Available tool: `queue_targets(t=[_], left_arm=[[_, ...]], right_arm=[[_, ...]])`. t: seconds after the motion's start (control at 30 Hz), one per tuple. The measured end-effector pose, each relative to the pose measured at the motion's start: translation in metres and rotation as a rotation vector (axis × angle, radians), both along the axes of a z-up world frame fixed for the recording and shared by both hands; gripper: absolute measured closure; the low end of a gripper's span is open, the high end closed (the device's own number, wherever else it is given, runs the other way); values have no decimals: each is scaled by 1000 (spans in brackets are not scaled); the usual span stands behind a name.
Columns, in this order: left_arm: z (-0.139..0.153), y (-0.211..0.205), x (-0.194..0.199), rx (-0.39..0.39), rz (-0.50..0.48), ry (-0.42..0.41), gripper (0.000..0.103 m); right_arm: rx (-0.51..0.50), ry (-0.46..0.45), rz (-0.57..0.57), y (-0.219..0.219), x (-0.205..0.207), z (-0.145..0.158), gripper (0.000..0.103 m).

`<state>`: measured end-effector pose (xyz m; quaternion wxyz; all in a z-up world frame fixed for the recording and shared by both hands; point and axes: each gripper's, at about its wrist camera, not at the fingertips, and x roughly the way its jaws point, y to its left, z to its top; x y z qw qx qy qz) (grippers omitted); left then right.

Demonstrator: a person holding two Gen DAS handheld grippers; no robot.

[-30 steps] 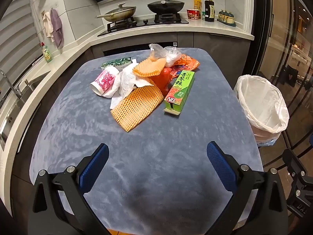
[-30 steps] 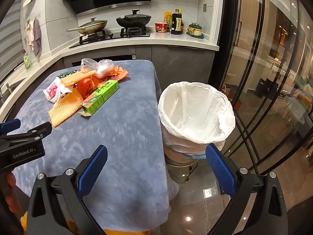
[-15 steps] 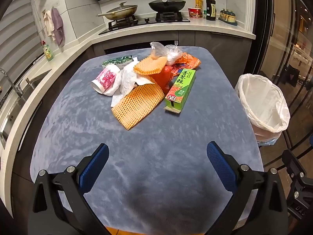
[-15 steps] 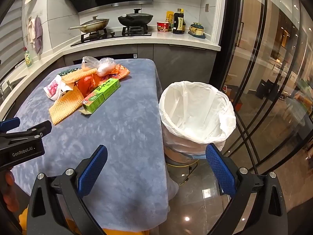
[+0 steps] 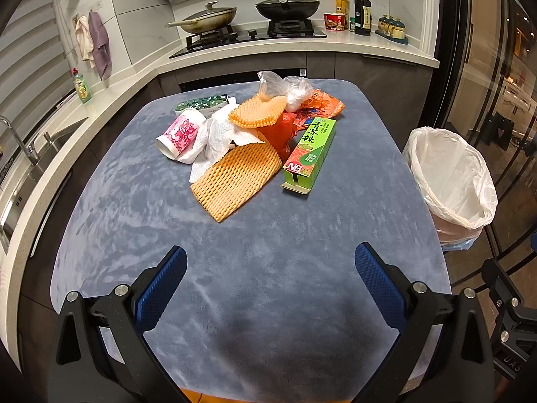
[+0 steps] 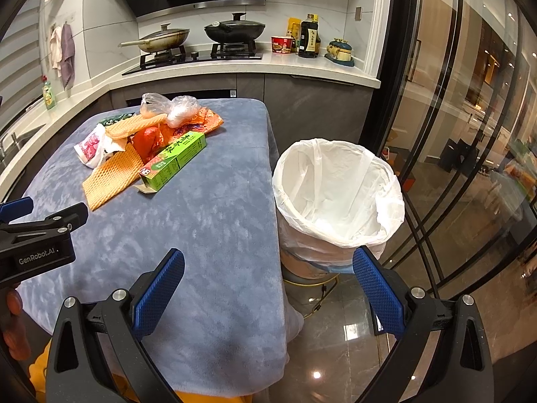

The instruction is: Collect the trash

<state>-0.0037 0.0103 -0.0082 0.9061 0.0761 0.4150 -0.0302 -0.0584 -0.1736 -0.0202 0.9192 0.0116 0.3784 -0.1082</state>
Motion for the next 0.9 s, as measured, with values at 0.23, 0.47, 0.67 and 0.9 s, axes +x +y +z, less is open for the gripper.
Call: queue_targets(t=[0.23,0.47,0.67,0.9], left_arm=[[-2,2,-1,-6,5,7,7],[-3,2,1,-8,8,15,7],[-3,1,1,-8,9,15,7],[-3,3,2,-13,16,19,7]], right_arm=[[-5,3,5,2,2,1,7],[-6,3,4,2,2,1,7],[-5,2,3,3,5,1,7],[-5,2,5,3,5,2,7]])
